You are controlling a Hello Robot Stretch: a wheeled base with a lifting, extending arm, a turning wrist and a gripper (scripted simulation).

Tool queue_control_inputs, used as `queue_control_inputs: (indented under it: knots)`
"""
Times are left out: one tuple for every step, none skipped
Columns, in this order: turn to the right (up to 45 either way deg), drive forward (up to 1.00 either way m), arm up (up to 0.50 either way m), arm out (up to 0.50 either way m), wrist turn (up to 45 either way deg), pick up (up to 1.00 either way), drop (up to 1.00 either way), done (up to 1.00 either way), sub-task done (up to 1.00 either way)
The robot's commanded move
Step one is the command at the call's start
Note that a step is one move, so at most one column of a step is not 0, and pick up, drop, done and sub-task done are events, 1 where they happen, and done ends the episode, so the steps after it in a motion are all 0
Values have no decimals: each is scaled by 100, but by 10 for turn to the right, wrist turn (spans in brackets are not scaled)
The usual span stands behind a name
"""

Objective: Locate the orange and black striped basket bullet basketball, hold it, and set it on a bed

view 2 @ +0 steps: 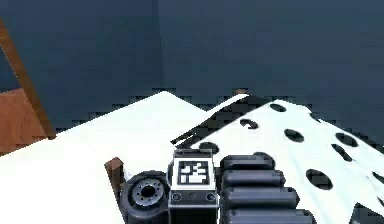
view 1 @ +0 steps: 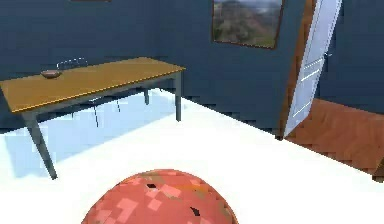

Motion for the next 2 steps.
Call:
queue_control_inputs:
  knots:
    - [450, 0, 0, 0, 0, 0, 0, 0, 0]
    - [0, 55, 0, 0, 0, 0, 0, 0, 0]
